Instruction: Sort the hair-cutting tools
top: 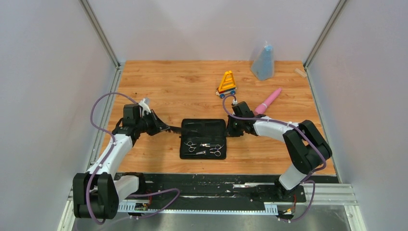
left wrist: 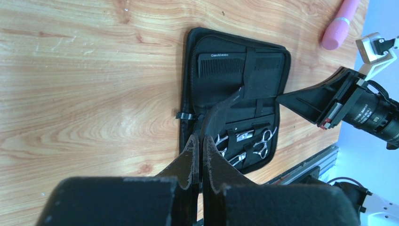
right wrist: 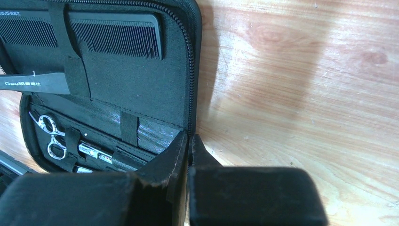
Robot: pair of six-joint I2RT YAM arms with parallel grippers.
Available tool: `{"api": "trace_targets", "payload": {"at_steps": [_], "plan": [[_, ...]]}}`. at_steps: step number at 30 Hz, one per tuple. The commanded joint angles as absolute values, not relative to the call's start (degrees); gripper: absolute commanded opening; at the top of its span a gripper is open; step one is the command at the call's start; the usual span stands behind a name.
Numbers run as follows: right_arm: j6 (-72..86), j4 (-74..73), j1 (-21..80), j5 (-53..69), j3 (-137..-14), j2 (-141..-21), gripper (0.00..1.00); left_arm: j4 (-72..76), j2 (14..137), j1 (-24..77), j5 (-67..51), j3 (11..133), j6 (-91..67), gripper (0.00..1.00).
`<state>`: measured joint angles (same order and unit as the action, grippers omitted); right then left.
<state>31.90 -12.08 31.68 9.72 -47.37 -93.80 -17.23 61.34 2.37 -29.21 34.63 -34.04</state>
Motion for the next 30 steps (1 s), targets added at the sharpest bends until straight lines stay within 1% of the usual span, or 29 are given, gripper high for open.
{"api": "trace_targets", "payload": {"at_steps": [1, 8, 13, 30], "plan": [[30.72, -10.42, 31.88, 8.92, -48.07, -95.91, 0.0, -15.99, 62.56, 2.42, -29.03, 32.86, -34.29, 0.0], [30.44, -10.11, 33.14, 9.82, -48.84, -97.16, 0.0, -15.64, 64.7, 3.69, -24.13, 32.67, -33.33, 0.0], [30.15, -10.02, 33.78, 10.27, -49.35, -97.74, 0.0, -16.63, 67.94, 8.8, -19.07, 35.3, -32.33, 0.0], [30.01, -8.99, 34.54, 12.67, -49.66, -97.8, 0.0, -5.99, 81.93, 19.55, -16.8, 40.32, -39.15, 0.0]]}}
